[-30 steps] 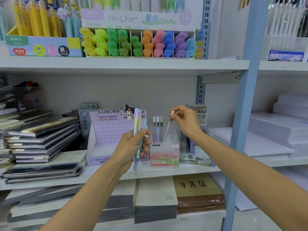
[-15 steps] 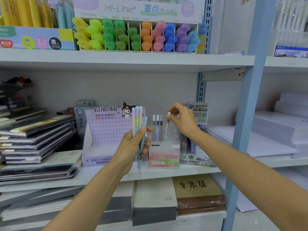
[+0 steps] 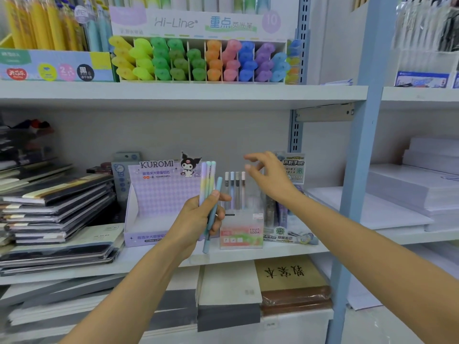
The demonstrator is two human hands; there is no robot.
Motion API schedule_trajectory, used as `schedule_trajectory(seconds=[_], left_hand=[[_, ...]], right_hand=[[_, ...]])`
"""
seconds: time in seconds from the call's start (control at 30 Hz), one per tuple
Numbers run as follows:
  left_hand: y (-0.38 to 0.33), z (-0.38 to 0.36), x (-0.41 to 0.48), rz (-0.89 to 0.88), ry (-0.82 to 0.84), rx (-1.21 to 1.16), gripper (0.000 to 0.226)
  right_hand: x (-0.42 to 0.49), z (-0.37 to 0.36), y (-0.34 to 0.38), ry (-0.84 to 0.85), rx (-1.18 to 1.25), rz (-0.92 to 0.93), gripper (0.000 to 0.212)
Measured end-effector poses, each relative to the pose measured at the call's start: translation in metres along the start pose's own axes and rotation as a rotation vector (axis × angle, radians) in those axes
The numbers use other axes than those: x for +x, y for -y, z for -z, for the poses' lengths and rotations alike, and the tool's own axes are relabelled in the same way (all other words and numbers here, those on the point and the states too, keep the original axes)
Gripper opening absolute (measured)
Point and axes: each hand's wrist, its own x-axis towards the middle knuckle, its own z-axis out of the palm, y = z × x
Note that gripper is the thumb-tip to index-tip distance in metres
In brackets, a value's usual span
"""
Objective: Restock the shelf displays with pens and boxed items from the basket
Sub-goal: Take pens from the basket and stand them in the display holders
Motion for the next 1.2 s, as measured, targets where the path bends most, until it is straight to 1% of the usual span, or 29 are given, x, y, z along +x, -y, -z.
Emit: schedule_trajectory(seconds=[0.03,0.07,0.1,0.17,0.23,0.3,0.4,0.47,0.53,0.63,0.77,0.9,1.0,1.07,1.1,1.13,1.2], left_hand=[[-0.001,-0.001,-0.001,-0.001,0.009,0.005,0.034],[-0.002,-0.002,-0.001,-0.002,0.018,0.011,0.034],[-0.003,-0.003,-0.002,-0.003,0.027,0.018,0.035],[-0.004,-0.005,-0.004,-0.006,0.044,0.031,0.036],[-0.005,-0.005,-0.006,-0.006,0.055,0.032,0.036],[-0.005,-0.003,-0.008,0.006,0.061,0.008,0.035],[-0.004,0.004,-0.011,0.035,0.047,-0.038,0.037],[-0.004,0.010,-0.012,0.057,-0.013,-0.057,0.037],[-0.004,0.014,-0.012,0.080,-0.077,-0.129,0.036],[-0.005,0.017,-0.012,0.047,-0.156,-0.216,0.029],[-0.007,0.016,-0.010,-0.053,-0.348,-0.243,0.011],[-0.009,0.014,-0.010,-0.077,-0.491,-0.212,0.012],[-0.011,0.012,-0.010,-0.134,-0.542,-0.248,0.011],[-0.013,0.012,-0.010,-0.158,-0.527,-0.260,0.011],[-0.014,0.012,-0.010,-0.166,-0.501,-0.251,0.011],[-0.014,0.012,-0.010,-0.171,-0.466,-0.229,0.010],[-0.014,0.010,-0.010,-0.168,-0.395,-0.161,0.007]], right_hand=[[-0.005,0.002,0.010,0.041,0.167,0.013,0.031],[-0.009,0.004,0.019,0.125,0.325,0.016,0.030],[-0.014,0.004,0.027,0.221,0.433,0.018,0.027],[-0.021,0.001,0.038,0.361,0.498,0.056,0.018],[-0.023,-0.003,0.041,0.388,0.527,0.078,0.012],[-0.021,-0.004,0.041,0.338,0.592,0.051,0.010],[-0.016,0.001,0.039,0.196,0.708,-0.015,0.007],[-0.011,0.007,0.036,0.099,0.780,-0.044,0.007],[-0.010,0.012,0.033,0.024,0.843,-0.073,0.007],[-0.013,0.015,0.029,-0.009,0.919,-0.128,0.007],[-0.024,0.008,0.023,0.129,0.927,-0.146,0.006],[-0.031,0.001,0.021,0.278,0.937,-0.166,0.014],[-0.035,-0.001,0.019,0.487,0.847,-0.161,0.018],[-0.037,-0.003,0.022,0.590,0.727,-0.119,0.017],[-0.037,-0.004,0.024,0.589,0.665,-0.086,0.015],[-0.036,-0.005,0.028,0.553,0.623,-0.054,0.016],[-0.032,-0.006,0.037,0.429,0.606,-0.021,0.019]])
